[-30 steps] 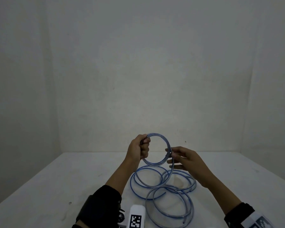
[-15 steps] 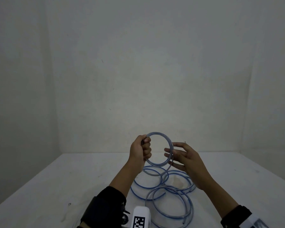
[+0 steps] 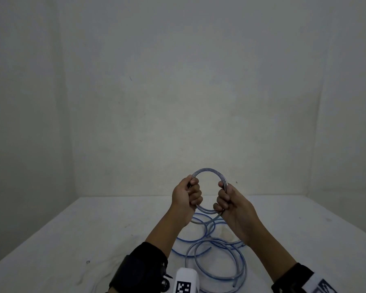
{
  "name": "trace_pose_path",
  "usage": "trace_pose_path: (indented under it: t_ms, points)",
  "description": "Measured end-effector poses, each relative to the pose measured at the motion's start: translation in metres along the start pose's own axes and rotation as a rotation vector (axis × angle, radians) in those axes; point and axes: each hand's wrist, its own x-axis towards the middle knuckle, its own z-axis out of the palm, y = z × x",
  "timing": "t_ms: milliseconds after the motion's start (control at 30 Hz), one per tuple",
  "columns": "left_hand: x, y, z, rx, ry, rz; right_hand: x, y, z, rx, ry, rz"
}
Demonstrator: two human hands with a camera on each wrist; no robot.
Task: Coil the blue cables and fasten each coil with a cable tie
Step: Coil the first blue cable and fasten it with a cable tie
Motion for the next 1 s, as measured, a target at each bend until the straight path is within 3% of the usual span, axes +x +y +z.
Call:
trace_pose_path:
  t_ms: [233, 400, 500, 700, 900, 933, 1000]
  points:
    - [0.002, -0.003, 0.001, 0.164, -0.011, -0.011, 0.008, 0.003, -0.008, -0.021, 0.069, -0.081]
    - [-0.002, -0.004, 0.002, 0.206, -0.034, 0.031, 0.01, 0.003, -0.009, -0.025, 0.125, -0.131]
    - [-0.003, -0.005, 0.001, 0.343, -0.043, 0.086, 0.011, 0.0, -0.012, -0.03, 0.132, -0.152]
    - [-0.01, -0.015, -0.002, 0.625, 0.005, 0.373, 0.016, -0.003, -0.017, -0.016, 0.154, -0.178]
    - [-0.019, -0.028, -0.007, 0.716, -0.1, 0.652, 0.018, -0.003, -0.02, -0.031, 0.173, -0.197]
    - [-0.02, -0.029, -0.008, 0.729, -0.071, 0.74, 0.018, -0.003, -0.021, -0.022, 0.179, -0.202]
    - [-0.022, -0.033, -0.008, 0.711, 0.162, 0.915, 0.019, -0.005, -0.023, 0.016, 0.187, -0.21]
